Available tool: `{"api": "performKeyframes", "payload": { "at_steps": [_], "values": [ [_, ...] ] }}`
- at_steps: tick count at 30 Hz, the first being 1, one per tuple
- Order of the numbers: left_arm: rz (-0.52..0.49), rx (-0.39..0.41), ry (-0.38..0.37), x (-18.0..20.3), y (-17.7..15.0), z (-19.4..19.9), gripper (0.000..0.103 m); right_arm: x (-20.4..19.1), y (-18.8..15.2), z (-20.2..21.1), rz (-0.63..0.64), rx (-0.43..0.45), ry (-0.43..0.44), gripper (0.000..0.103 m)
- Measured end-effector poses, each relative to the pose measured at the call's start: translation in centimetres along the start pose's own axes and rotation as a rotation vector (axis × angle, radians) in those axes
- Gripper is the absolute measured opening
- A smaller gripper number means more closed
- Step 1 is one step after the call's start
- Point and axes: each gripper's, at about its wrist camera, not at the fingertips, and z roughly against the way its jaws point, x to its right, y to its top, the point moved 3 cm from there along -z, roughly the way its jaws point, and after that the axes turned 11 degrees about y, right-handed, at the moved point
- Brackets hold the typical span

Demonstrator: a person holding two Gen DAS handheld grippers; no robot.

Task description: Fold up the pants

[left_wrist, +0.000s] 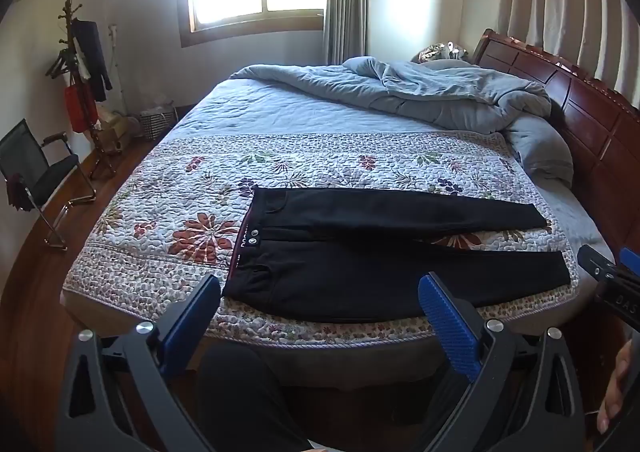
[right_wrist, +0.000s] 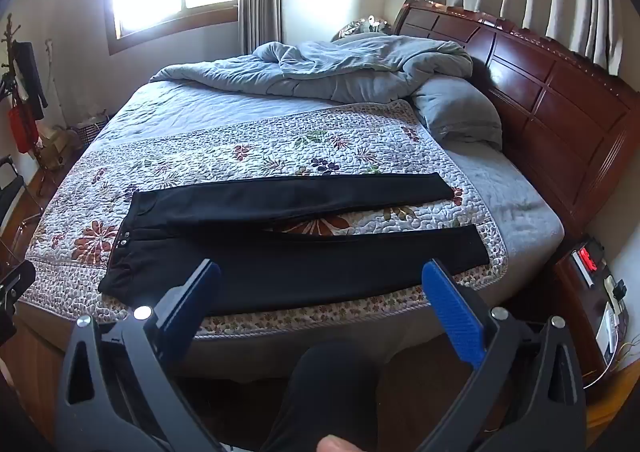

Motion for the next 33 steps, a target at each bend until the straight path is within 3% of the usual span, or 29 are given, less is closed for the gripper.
{"api": "performKeyframes", "payload": {
  "at_steps": [33],
  "values": [
    [-0.007,-0.009,-0.002,0.06,0.36,0.03,0.099,-0.24,-0.03,0.46,0.001,0.004,-0.001,0.101]
  ]
}}
